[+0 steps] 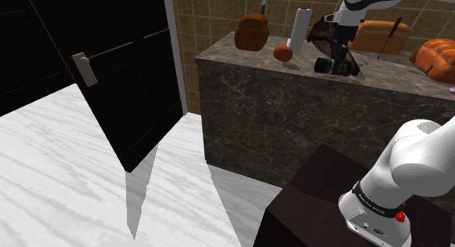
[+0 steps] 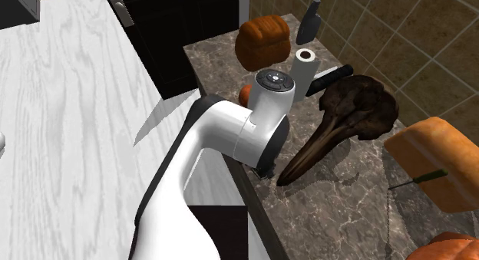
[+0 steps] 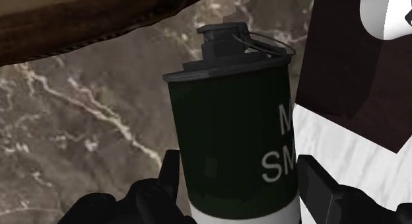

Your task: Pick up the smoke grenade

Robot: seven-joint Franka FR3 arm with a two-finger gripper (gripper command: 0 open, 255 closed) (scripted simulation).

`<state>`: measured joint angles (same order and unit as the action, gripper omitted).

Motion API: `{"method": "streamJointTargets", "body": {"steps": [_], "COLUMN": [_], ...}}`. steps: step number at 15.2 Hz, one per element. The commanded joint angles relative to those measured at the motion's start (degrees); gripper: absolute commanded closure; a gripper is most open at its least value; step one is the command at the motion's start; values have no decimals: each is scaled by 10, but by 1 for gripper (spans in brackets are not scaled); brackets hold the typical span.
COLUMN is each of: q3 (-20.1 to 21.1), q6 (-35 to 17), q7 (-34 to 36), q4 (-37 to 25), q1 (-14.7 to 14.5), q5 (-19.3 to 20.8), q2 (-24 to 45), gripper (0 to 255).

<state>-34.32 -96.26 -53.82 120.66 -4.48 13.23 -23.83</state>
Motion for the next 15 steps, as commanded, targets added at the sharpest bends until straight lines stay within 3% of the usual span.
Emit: {"method": "streamJointTargets", "body": {"steps": [1, 15], "q3": [2, 11], "q6": [13, 104], "q7": [-1, -9], "q4": [-13, -118], "q1": [0, -8], "q5": [-1, -13], "q2": [0, 15], "gripper": [255, 255]}}
